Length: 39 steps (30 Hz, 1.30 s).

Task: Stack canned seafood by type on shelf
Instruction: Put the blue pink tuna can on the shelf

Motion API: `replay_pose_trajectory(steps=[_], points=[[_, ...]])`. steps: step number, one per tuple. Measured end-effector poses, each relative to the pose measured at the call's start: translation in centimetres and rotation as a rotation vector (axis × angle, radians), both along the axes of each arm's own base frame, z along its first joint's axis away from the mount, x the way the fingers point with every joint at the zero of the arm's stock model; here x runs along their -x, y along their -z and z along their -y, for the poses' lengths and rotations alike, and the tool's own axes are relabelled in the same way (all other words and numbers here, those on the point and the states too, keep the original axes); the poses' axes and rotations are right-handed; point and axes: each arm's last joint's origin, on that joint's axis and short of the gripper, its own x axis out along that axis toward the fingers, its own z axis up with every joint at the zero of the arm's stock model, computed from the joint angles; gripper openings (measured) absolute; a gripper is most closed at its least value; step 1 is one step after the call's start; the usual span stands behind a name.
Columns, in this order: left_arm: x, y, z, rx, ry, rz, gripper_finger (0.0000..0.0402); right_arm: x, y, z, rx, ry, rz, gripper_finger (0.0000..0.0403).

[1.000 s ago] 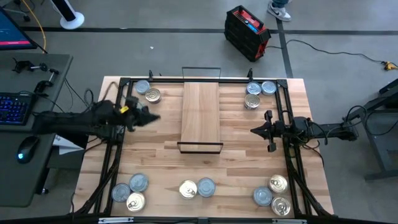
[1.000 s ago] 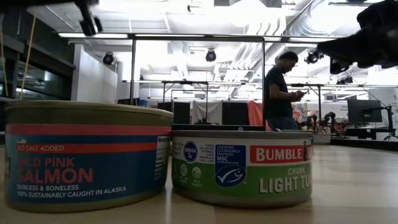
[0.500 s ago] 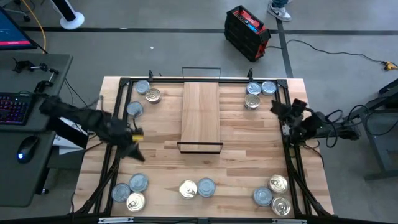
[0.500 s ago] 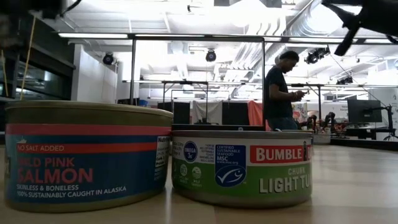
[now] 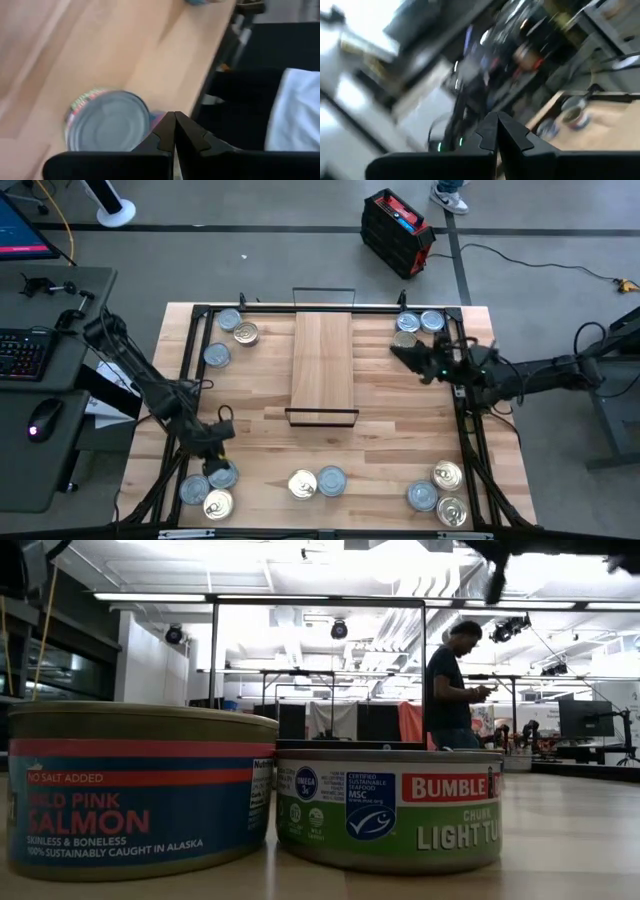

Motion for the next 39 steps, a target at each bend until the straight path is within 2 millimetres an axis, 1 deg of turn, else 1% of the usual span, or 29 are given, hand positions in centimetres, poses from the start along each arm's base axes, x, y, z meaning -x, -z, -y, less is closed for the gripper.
replay_pose_trajectory(steps=[2,4,8,11,14,16,19,21,24,27,30,33,36,39], points=[[-1.0,-0.1,0.5,-0.044,0.012,0.020,0.0000,-1.4,-0.9,-0.4,0.042,-0.128,-0.080,0.0000],[-2.1,-0.5,0.9,-0.093,0.058,0.054,0.0000,-2.7,-1.7,-1.1,0.062,-0.245,-0.174,0.0000],[-4.4,-1.6,1.9,-0.242,0.243,0.167,0.0000,-5.2,-3.0,-3.0,0.063,-0.426,-0.390,0.0000],[-6.1,-2.5,2.3,-0.355,0.365,0.240,0.0000,-6.9,-3.5,-5.4,0.067,-0.536,-0.571,0.0000],[-7.4,-3.5,2.5,-0.427,0.452,0.309,0.0000,-8.0,-3.4,-8.6,0.071,-0.627,-0.733,0.0000],[-7.9,-3.9,2.4,-0.460,0.488,0.339,0.0000,-8.7,-3.1,-10.8,0.044,-0.651,-0.816,0.0000],[-8.3,-4.0,2.1,-0.505,0.503,0.381,0.0000,-9.8,-1.8,-13.9,-0.016,-0.630,-0.903,0.0000],[-8.5,-4.1,2.3,-0.531,0.500,0.435,0.0000,-10.6,-0.5,-15.8,-0.067,-0.596,-0.943,0.0000],[-8.9,-3.6,3.0,-0.542,0.497,0.560,0.0000,-12.1,1.7,-18.2,-0.140,-0.558,-1.000,0.0000],[-9.8,-2.5,4.1,-0.582,0.472,0.652,0.0000,-13.6,3.7,-19.9,-0.155,-0.529,-1.059,0.0000],[-11.1,-0.9,4.9,-0.616,0.448,0.662,0.0000,-15.3,5.4,-21.0,-0.144,-0.496,-1.091,0.0000],[-12.1,0.8,5.7,-0.618,0.429,0.665,0.0000,-17.2,6.9,-21.7,-0.131,-0.472,-1.112,0.0000],[-12.5,2.4,6.1,-0.610,0.422,0.611,0.0000,-19.0,8.2,-22.0,-0.092,-0.468,-1.126,0.0000],[-12.2,3.3,6.5,-0.581,0.399,0.556,0.0000,-20.7,9.4,-22.1,-0.040,-0.472,-1.139,0.0000]])
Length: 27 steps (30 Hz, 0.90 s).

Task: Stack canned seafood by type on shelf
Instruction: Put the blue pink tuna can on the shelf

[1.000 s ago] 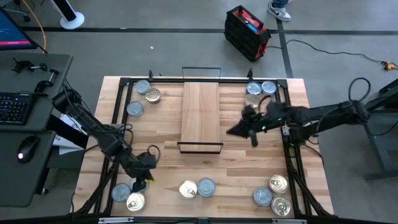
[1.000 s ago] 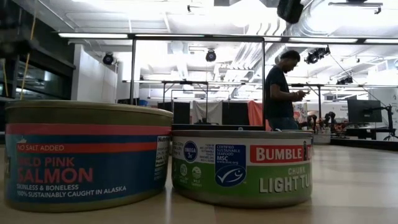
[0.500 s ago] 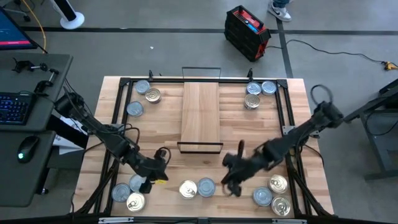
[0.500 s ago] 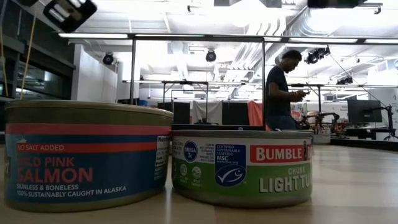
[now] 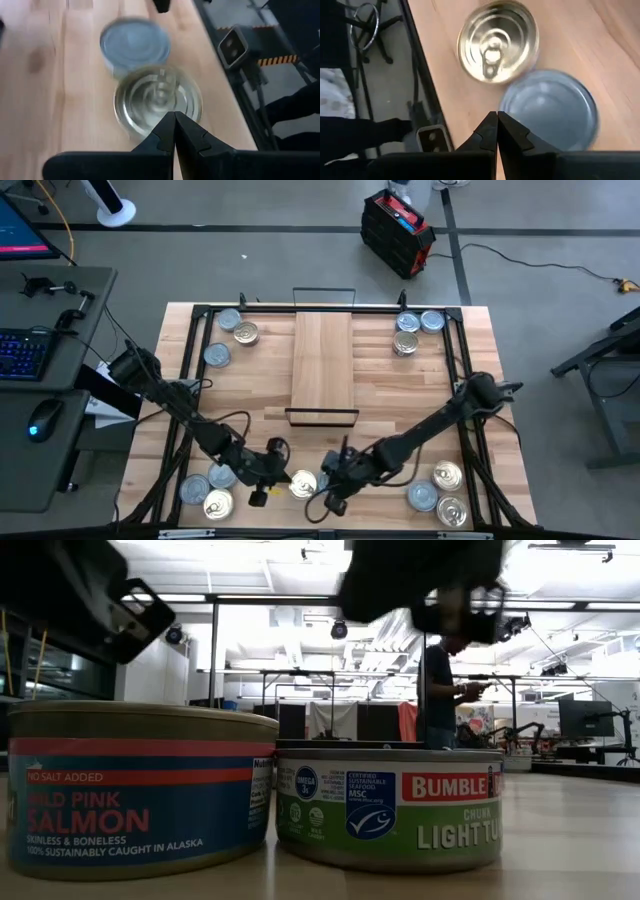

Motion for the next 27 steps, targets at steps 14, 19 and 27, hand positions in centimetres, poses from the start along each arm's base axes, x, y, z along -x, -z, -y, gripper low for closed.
replay_pose_trajectory(steps=[14,19,27], points=[[0.1,0.0,0.5,0.018,-0.001,0.015,0.0000,-2.9,3.3,0.4,0.106,-0.105,-0.049,0.0000],[0.0,1.6,0.7,-0.005,0.002,-0.040,0.0000,-2.7,3.6,0.5,0.134,-0.126,-0.077,0.0000],[-0.1,3.0,1.5,0.038,-0.038,-0.063,0.0000,-2.9,3.5,0.4,0.144,-0.139,-0.039,0.0000]])
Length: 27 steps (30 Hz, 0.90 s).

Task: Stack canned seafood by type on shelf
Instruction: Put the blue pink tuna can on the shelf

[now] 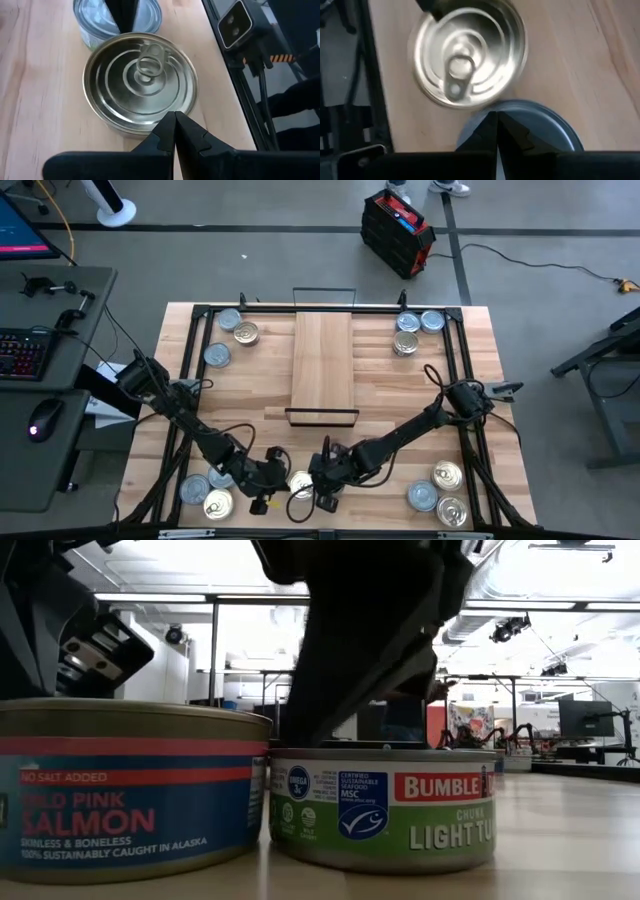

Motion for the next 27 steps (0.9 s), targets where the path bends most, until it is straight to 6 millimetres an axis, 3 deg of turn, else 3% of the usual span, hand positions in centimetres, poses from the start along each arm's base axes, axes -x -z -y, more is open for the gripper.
replay_pose_trajectory(steps=[12,19,27], points=[[0.1,0.3,-0.2,-0.038,0.023,-0.021,0.0001,-0.9,-0.4,0.3,-0.003,-0.034,0.092,0.0000],[0.3,0.7,-0.5,-0.076,0.017,-0.047,0.0001,-2.0,-3.1,-0.1,0.021,-0.062,0.208,0.0000],[0.4,1.1,-1.0,-0.096,-0.012,-0.095,0.0001,-2.2,-3.2,0.2,0.050,-0.065,0.209,0.0000]])
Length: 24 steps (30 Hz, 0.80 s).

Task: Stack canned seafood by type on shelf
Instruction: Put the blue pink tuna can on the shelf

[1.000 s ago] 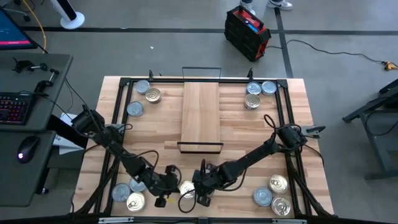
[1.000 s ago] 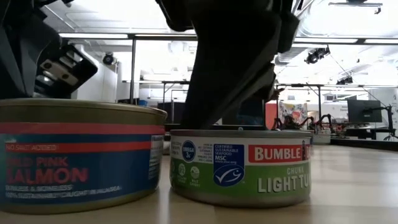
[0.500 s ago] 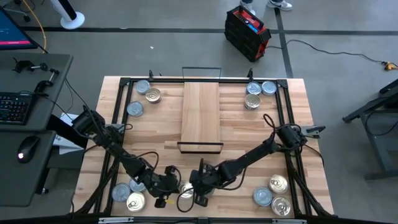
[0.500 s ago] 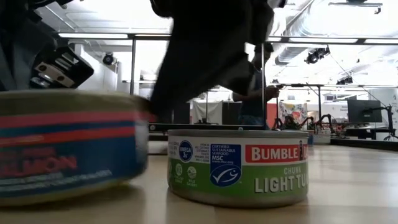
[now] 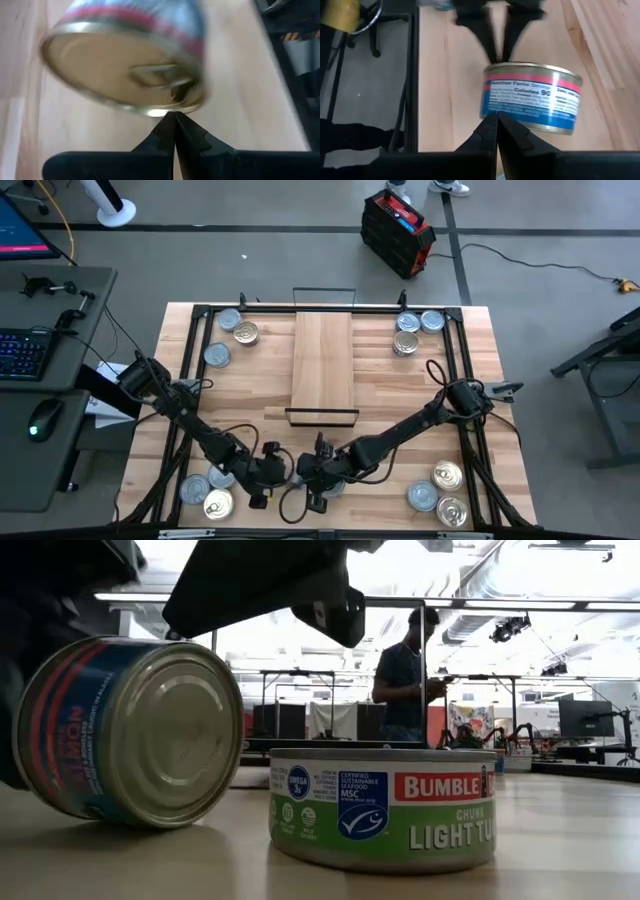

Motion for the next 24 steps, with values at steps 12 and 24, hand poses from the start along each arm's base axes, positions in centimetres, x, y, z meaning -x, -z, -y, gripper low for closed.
replay_pose_trajectory(steps=[12,24], points=[[2.2,-3.6,-0.5,0.097,-0.141,-0.043,0.0001,0.0,-5.5,-0.1,0.153,-0.171,0.023,0.0000],[6.4,-4.5,3.3,0.342,-0.359,-0.035,0.0001,-1.4,-7.4,3.5,0.259,-0.477,0.058,0.0143]])
